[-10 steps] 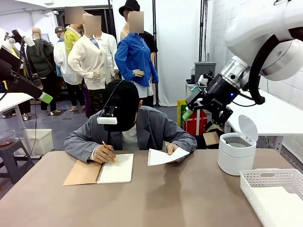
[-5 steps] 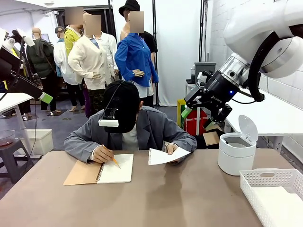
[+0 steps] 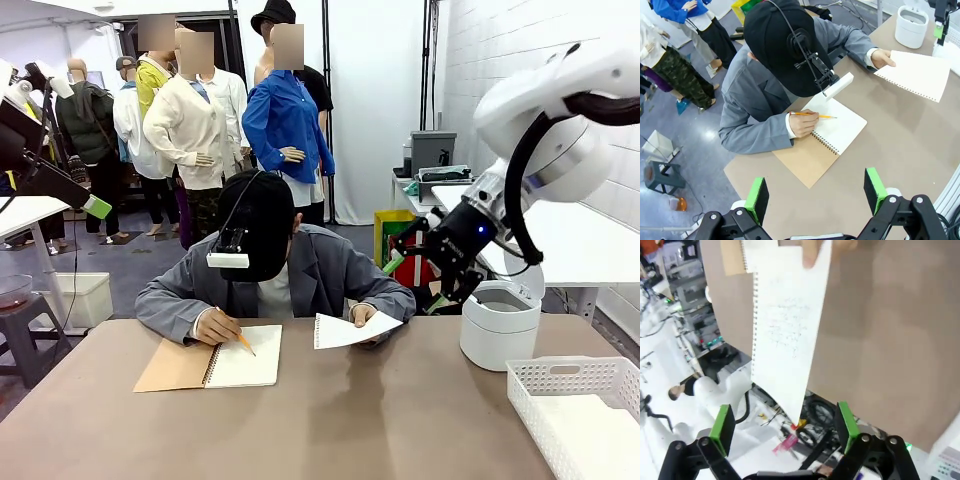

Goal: Sort the paper based on its condition.
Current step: If a person hands you a paper, place it in the Organizing basket , and if it's crumpled, put it in the Trash can.

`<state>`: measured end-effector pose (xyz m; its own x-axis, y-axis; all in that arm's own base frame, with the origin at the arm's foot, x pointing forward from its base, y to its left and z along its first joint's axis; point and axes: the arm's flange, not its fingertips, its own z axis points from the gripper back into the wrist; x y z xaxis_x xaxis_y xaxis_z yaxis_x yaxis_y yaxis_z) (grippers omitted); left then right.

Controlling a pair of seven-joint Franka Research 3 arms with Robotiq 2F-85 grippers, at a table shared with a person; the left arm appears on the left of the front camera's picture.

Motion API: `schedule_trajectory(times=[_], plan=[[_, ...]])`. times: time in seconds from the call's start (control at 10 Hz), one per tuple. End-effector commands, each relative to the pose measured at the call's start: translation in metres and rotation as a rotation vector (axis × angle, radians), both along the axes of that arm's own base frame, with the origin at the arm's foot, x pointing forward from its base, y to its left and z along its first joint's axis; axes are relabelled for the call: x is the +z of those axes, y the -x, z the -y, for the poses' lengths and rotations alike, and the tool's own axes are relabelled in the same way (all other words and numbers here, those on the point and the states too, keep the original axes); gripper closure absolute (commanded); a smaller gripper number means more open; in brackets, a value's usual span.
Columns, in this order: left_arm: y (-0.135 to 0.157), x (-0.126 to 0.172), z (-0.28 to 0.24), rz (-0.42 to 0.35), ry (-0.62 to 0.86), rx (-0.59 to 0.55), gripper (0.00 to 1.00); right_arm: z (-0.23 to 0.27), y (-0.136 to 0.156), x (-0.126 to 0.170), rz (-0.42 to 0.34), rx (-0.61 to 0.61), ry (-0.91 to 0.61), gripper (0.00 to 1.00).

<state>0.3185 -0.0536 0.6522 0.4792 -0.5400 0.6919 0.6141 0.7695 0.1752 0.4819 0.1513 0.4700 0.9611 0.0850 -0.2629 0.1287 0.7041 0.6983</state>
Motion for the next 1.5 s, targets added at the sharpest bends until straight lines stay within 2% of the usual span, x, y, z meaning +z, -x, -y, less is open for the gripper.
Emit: schedule_trajectory(times=[0.0,0.2,0.4,0.5,0.8,0.9,1.3,1.4], plan=[[0.0,0.0,0.0,0.002,0.0,0.001,0.0,-0.008,-0.014,-0.011,-0.104,-0.043,-0.029,0.0],[0.0,0.0,0.0,0.002,0.0,0.001,0.0,-0.014,-0.014,-0.042,-0.202,-0.071,-0.02,0.0],[0.0,0.0,0.0,0.002,0.0,0.001,0.0,-0.021,-0.017,-0.071,-0.263,-0.111,-0.054,0.0],[0.0,0.0,0.0,0.002,0.0,0.001,0.0,-0.024,-0.02,-0.081,-0.258,-0.126,-0.124,0.0],[0.0,0.0,0.0,0.002,0.0,0.001,0.0,-0.032,-0.03,-0.107,-0.285,-0.15,-0.181,0.0],[0.0,0.0,0.0,0.002,0.0,0.001,0.0,-0.032,-0.031,-0.112,-0.278,-0.138,-0.192,0.17],[0.0,0.0,0.0,0.002,0.0,0.001,0.0,-0.029,-0.031,-0.11,-0.256,-0.141,-0.181,0.97],[0.0,0.0,0.0,0.002,0.0,0.001,0.0,-0.029,-0.031,-0.11,-0.251,-0.139,-0.177,1.0]])
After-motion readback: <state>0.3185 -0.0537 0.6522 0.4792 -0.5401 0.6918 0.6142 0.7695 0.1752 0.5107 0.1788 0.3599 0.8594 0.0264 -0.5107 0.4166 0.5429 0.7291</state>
